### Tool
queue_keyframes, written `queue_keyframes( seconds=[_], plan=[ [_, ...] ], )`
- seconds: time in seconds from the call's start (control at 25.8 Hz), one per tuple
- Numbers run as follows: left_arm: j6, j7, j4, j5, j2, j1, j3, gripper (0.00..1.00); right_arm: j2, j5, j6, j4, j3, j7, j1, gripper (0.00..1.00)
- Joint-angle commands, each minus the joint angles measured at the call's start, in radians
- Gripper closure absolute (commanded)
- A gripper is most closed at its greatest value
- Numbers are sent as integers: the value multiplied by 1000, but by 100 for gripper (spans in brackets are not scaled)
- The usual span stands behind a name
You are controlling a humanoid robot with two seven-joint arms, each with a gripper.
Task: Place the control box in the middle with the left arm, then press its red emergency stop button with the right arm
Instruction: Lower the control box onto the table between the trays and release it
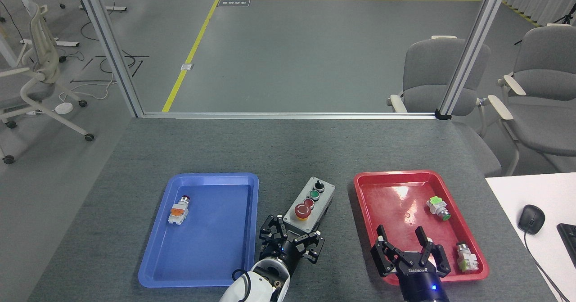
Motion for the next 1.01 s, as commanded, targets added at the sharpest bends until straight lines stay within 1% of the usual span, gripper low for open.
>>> queue_keyframes(
  seconds=[0.0,0.08,0.23,0.39,0.43,0.54,0.58,0.7,0.78,0.89,0.97],
  plan=[
    [-7,-8,5,32,0,-2,-45,100,4,0,3,2,1,1,-1,2],
    [-6,-8,3,62,0,-2,-58,100,4,2,3,2,1,1,-1,2],
    [-3,-8,-3,67,0,-2,-87,100,4,4,3,2,1,1,-1,2],
    [-3,-8,-5,70,0,-2,-90,99,4,4,1,2,2,1,1,2],
    [-1,-8,-5,72,0,-2,-93,94,4,4,1,2,1,1,1,2],
    [2,-8,-3,73,0,-2,-99,83,5,4,4,4,1,1,1,2],
    [4,-8,-1,73,0,-2,-101,77,5,5,4,4,1,1,1,2],
    [2,-6,6,72,0,-2,-101,65,7,7,6,4,4,1,1,2],
    [4,-6,15,73,1,-2,-99,60,7,7,8,4,5,1,-1,2],
    [5,-6,19,72,1,-2,-99,43,7,5,8,4,5,1,1,2],
    [5,-6,19,72,1,-2,-99,39,7,7,8,4,4,1,1,2]
  ],
)
